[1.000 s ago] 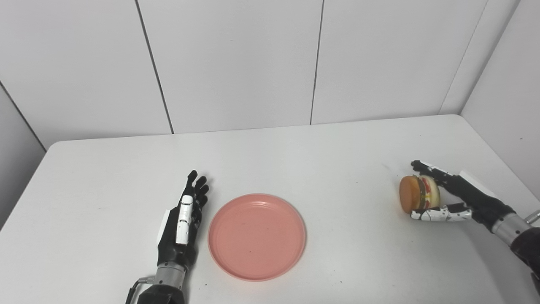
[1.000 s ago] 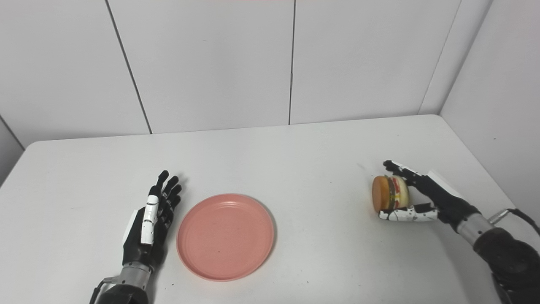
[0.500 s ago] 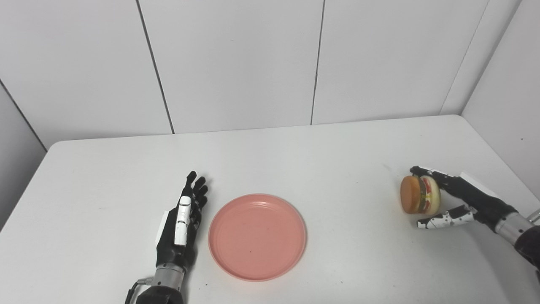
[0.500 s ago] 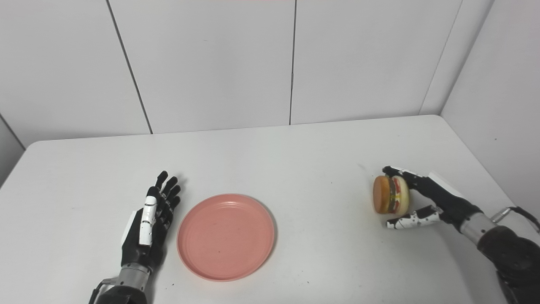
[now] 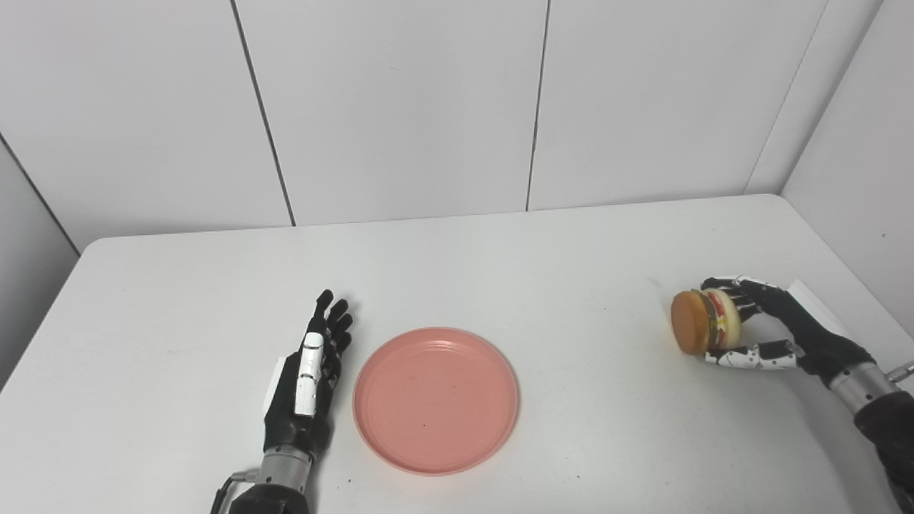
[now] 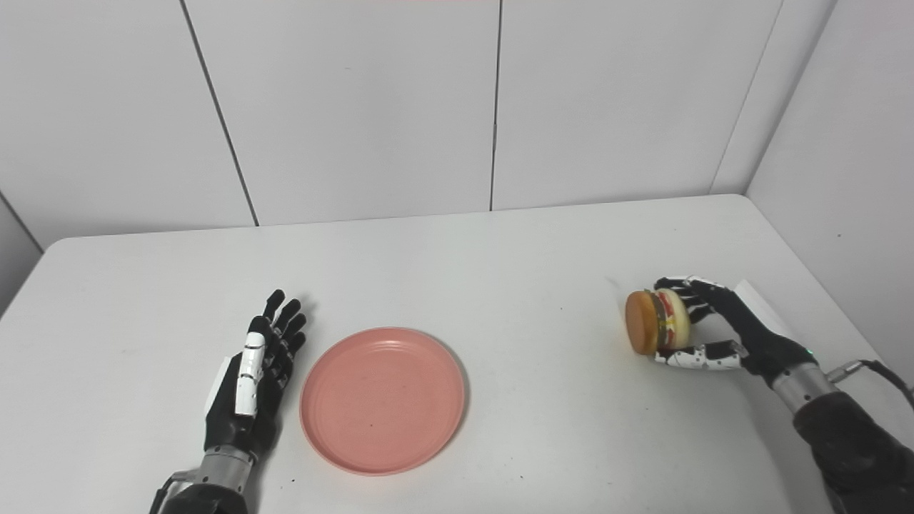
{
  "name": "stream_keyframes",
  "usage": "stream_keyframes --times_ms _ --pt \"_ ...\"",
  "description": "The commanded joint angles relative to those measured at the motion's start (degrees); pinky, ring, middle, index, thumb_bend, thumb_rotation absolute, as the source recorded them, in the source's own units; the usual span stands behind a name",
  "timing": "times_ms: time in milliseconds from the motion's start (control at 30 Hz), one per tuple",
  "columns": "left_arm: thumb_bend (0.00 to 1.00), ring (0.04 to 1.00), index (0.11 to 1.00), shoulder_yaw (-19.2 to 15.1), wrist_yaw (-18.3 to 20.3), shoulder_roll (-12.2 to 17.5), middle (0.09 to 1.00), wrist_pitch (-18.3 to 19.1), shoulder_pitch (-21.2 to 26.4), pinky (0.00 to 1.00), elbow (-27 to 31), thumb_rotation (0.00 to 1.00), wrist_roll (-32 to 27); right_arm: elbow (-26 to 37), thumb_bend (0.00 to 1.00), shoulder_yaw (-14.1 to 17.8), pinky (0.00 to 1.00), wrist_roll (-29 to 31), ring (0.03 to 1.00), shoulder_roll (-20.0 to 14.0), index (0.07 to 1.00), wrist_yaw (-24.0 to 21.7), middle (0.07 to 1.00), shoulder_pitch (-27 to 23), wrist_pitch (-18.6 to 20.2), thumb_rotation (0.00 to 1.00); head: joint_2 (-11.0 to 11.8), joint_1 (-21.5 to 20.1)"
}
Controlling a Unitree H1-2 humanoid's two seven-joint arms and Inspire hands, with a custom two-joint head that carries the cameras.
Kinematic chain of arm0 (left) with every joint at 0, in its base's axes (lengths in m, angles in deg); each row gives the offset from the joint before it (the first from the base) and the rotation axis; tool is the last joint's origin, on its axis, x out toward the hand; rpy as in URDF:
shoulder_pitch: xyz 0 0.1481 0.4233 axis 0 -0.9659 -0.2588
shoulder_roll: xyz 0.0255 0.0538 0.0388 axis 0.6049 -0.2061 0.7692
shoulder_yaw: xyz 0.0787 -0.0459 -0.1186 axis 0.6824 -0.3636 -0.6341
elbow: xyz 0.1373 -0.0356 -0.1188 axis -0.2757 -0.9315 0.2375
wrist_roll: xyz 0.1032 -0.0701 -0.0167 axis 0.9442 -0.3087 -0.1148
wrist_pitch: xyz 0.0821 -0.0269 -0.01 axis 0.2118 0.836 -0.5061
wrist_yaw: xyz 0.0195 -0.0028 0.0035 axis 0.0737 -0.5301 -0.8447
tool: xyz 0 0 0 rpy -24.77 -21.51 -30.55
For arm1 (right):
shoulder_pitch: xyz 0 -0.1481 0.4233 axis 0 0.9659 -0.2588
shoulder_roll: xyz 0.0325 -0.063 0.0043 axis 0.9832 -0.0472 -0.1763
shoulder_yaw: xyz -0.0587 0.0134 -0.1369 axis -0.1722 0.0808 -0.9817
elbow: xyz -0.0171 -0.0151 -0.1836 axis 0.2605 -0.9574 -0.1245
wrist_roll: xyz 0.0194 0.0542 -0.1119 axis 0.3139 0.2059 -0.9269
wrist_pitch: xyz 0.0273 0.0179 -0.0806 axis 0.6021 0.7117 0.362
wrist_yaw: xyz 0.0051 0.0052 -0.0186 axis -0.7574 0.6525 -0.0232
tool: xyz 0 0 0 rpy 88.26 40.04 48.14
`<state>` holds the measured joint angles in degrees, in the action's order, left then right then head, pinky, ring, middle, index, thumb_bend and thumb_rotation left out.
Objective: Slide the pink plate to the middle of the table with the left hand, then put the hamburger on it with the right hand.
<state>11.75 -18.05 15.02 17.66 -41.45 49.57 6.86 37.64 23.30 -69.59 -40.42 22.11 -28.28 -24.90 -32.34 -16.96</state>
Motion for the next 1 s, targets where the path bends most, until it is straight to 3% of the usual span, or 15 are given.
stream_keyframes --times_ms 0,367,400,500,567,600,633,667,800,900,967 --pt "0.55 0.979 0.979 -0.5 0.0 0.2 0.975 1.3 -3.9 1.00 -2.1 1.00 -0.5 0.3 0.41 1.0 0.54 -0.8 0.605 -0.7 0.692 3.4 0.655 -2.2 -3.7 0.00 -0.1 0.0" --pt "0.55 0.981 0.981 -0.5 0.4 0.2 0.977 0.9 -3.9 1.00 -2.3 1.00 -0.5 1.2 0.43 1.3 0.52 -2.5 0.541 1.6 0.603 8.2 0.575 -1.9 -3.5 0.00 -0.1 0.3" --pt "0.55 0.983 0.981 -0.5 0.5 0.2 0.979 0.9 -3.9 1.00 -2.2 1.00 -0.6 1.2 0.47 1.3 0.52 -2.7 0.539 1.6 0.538 8.5 0.572 -1.9 -3.8 0.07 -0.1 0.3" --pt "0.54 0.981 0.978 -0.5 0.5 0.1 0.976 0.8 -3.9 1.00 -2.2 1.00 -0.5 2.3 0.49 1.6 0.51 -1.8 0.537 2.2 0.498 9.2 0.567 -2.0 -5.2 0.11 -0.1 0.3" --pt "0.55 0.982 0.980 -0.5 0.5 0.1 0.977 1.0 -3.9 1.00 -2.2 1.00 -0.4 4.0 0.51 1.9 0.49 -1.5 0.530 2.9 0.500 9.7 0.506 -2.1 -5.2 0.03 -0.1 0.3" --pt "0.55 0.980 0.978 -0.5 0.5 0.1 0.976 1.0 -3.9 1.00 -2.2 1.00 -0.4 5.0 0.51 2.0 0.29 -1.5 0.371 3.3 0.493 9.7 0.485 -2.1 -4.8 0.01 -0.1 0.5" --pt "0.55 0.980 0.978 -0.4 0.6 0.1 0.975 0.7 -3.8 1.00 -2.5 1.00 -0.3 7.2 0.52 2.0 0.26 -1.7 0.343 3.7 0.492 9.5 0.482 -2.2 -3.6 0.00 0.0 0.5" --pt "0.55 0.979 0.980 -0.4 0.7 0.1 0.975 0.6 -3.8 1.00 -2.7 1.00 -0.3 9.5 0.51 2.0 0.35 -1.7 0.433 4.1 0.501 9.0 0.481 -2.2 -2.2 0.00 0.0 0.5" --pt "0.55 0.981 0.983 -0.1 0.6 0.0 0.977 1.0 -3.9 1.00 -2.3 1.00 0.1 15.6 0.51 1.6 0.46 -0.4 0.511 5.7 0.501 7.1 0.486 -2.9 0.2 0.00 0.1 0.9" --pt "0.55 0.979 0.979 0.0 0.3 -0.1 0.974 1.2 -3.9 1.00 -2.2 1.00 0.3 17.6 0.51 1.1 0.46 -0.2 0.496 6.7 0.511 6.5 0.479 -4.0 0.4 0.00 0.1 1.4" --pt "0.56 0.978 0.974 0.0 0.1 -0.3 0.971 1.6 -4.0 1.00 -2.1 1.00 0.1 19.5 0.51 0.7 0.39 -0.5 0.442 7.5 0.521 5.8 0.465 -4.9 2.2 0.00 0.0 1.5"
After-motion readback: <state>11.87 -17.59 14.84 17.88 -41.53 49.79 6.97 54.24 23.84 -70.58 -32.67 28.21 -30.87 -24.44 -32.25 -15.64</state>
